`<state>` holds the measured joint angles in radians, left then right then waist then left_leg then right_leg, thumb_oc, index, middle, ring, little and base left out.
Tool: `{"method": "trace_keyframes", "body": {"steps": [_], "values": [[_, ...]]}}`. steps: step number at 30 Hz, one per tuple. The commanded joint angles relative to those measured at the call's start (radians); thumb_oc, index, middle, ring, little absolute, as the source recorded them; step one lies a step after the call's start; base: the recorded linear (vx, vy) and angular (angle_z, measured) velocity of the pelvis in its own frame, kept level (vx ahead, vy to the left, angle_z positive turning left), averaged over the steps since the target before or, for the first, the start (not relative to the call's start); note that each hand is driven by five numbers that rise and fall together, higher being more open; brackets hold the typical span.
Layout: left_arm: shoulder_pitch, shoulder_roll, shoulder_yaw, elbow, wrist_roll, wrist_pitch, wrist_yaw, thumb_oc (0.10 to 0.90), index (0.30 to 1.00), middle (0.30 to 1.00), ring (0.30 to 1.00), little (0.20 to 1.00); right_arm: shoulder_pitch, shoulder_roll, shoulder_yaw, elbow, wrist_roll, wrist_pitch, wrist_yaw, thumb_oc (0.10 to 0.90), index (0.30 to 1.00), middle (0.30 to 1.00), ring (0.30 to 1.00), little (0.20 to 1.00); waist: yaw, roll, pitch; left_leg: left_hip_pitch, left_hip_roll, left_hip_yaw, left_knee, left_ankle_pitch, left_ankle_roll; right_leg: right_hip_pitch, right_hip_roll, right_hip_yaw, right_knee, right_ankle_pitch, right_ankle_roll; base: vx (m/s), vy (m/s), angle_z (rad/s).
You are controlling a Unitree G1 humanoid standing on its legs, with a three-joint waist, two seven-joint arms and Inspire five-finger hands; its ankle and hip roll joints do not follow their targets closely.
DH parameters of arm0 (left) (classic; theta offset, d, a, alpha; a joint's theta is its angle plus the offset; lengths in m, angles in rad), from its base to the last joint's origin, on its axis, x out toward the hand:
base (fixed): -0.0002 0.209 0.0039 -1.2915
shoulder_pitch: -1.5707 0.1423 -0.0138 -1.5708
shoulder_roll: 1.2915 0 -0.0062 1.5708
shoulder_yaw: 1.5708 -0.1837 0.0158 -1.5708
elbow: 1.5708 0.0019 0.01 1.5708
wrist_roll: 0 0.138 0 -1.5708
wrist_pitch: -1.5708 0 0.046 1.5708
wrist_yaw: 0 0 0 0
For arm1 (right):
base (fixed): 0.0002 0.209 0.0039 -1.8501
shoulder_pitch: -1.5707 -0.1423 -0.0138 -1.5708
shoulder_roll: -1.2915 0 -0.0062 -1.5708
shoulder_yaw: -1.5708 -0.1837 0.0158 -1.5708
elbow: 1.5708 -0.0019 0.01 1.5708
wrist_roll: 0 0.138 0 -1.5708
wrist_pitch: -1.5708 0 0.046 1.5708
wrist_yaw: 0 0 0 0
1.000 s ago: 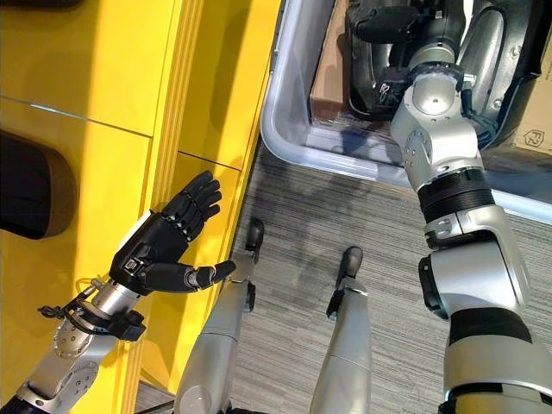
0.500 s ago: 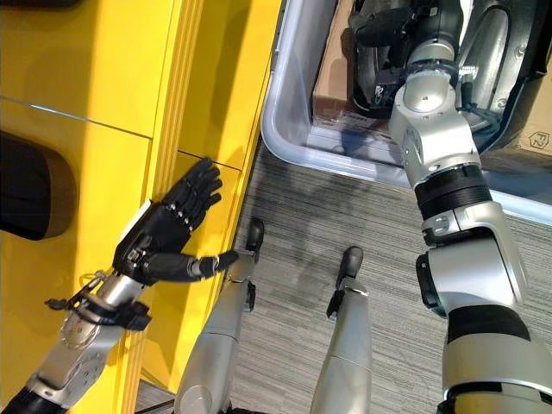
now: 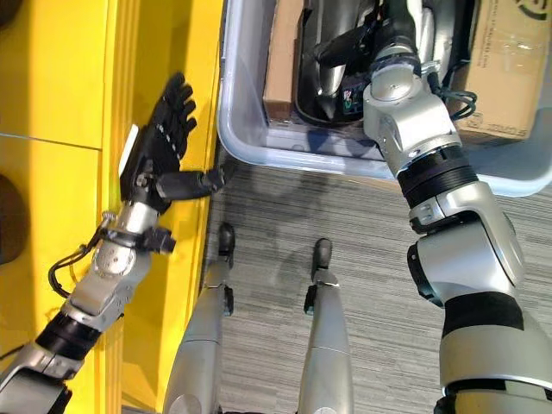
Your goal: Move parts from the plastic box to the shelf.
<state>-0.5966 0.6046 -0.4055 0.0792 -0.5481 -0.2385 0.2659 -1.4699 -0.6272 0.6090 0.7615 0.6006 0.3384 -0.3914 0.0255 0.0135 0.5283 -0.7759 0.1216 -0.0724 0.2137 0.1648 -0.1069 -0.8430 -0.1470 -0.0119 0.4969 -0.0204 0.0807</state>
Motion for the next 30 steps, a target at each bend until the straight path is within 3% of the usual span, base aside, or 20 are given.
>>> {"method": "trace_keyframes", "body": {"steps": [1,8,11,12,13,16,20,23,27,30], "values": [[-0.083,-0.047,-0.027,0.001,-0.02,0.015,0.048,0.9,1.0,1.0,1.0,1.0,-0.124,-0.077,0.044,0.034,-0.026,0.025,0.02,0.9,1.0,1.0,1.0,1.0,-0.03,-0.028,-0.008,0.07,0.066,0.058,0.096,-0.182,0.007,0.064,-0.003,-0.005,-0.143,0.022,-0.007,0.0,0.027,-0.1],[-0.218,-0.089,-0.057,0.081,-0.026,0.067,0.108,0.9,1.0,1.0,1.0,1.0,-0.184,-0.075,0.1,0.052,-0.055,-0.006,0.02,0.9,1.0,1.0,1.0,1.0,-0.063,-0.04,-0.008,0.077,0.072,0.079,0.101,-0.182,0.005,0.062,0.006,0.009,-0.137,0.021,-0.014,0.0,0.034,-0.06],[-0.268,-0.113,-0.067,0.117,-0.032,0.076,0.128,0.9,1.0,1.0,1.0,1.0,-0.205,-0.062,0.111,0.046,-0.114,-0.104,-0.04,0.9,1.0,1.0,1.0,1.0,-0.073,-0.037,-0.008,0.077,0.071,0.087,0.105,-0.182,0.005,0.063,0.006,0.016,-0.138,0.02,-0.016,0.0,0.045,-0.04],[-0.269,-0.114,-0.068,0.119,-0.032,0.076,0.128,0.9,1.0,1.0,1.0,1.0,-0.206,-0.061,0.111,0.045,-0.116,-0.107,-0.044,0.9,1.0,1.0,1.0,1.0,-0.074,-0.037,-0.008,0.077,0.071,0.087,0.105,-0.182,0.005,0.062,0.006,0.016,-0.137,0.02,-0.016,0.0,0.054,-0.03],[-0.288,-0.121,-0.074,0.138,-0.042,0.07,0.134,0.9,1.0,1.0,1.0,1.0,-0.215,-0.058,0.109,0.021,-0.175,-0.155,-0.104,0.9,1.0,1.0,1.0,1.0,-0.077,-0.031,-0.008,0.077,0.068,0.089,0.108,-0.182,0.004,0.06,0.006,0.02,-0.134,0.019,-0.017,0.0,0.049,-0.04],[-0.315,-0.142,-0.081,0.16,-0.046,0.07,0.143,0.9,1.0,1.0,1.0,1.0,-0.219,-0.042,0.094,-0.027,-0.252,-0.209,-0.204,0.9,1.0,1.0,1.0,1.0,-0.082,-0.024,-0.008,0.075,0.063,0.091,0.108,-0.182,0.004,0.057,0.007,0.028,-0.135,0.018,-0.016,0.0,0.039,-0.06],[-0.332,-0.17,-0.083,0.187,-0.039,0.06,0.144,0.9,1.0,1.0,1.0,1.0,-0.212,-0.028,0.076,-0.087,-0.294,-0.241,-0.292,0.9,1.0,1.0,1.0,1.0,-0.088,-0.017,-0.008,0.074,0.059,0.095,0.101,-0.179,0.004,0.052,0.008,0.037,-0.141,0.02,-0.016,-0.01,0.033,-0.05],[-0.333,-0.193,-0.08,0.206,-0.032,0.044,0.14,0.9,1.0,1.0,1.0,1.0,-0.194,-0.006,0.052,-0.121,-0.399,-0.291,-0.395,0.9,1.0,1.0,1.0,1.0,-0.088,-0.004,-0.008,0.074,0.054,0.097,0.101,-0.181,0.005,0.051,0.006,0.044,-0.141,0.016,-0.016,0.0,0.032,-0.06],[-0.331,-0.193,-0.081,0.212,-0.041,0.036,0.129,0.9,1.0,1.0,1.0,1.0,-0.196,-0.001,0.042,-0.149,-0.46,-0.313,-0.454,0.9,1.0,1.0,1.0,1.0,-0.085,0.004,-0.008,0.074,0.052,0.097,0.102,-0.182,0.005,0.051,0.005,0.045,-0.138,0.014,-0.015,0.0,0.008,-0.02],[-0.326,-0.198,-0.084,0.22,-0.044,0.018,0.121,0.9,1.0,1.0,1.0,1.0,-0.199,0.013,0.029,-0.186,-0.479,-0.366,-0.519,0.9,1.0,1.0,1.0,1.0,-0.083,0.008,-0.008,0.076,0.05,0.098,0.103,-0.183,0.004,0.055,0.004,0.044,-0.14,0.012,-0.014,0.0,0.0,0.0]]}}
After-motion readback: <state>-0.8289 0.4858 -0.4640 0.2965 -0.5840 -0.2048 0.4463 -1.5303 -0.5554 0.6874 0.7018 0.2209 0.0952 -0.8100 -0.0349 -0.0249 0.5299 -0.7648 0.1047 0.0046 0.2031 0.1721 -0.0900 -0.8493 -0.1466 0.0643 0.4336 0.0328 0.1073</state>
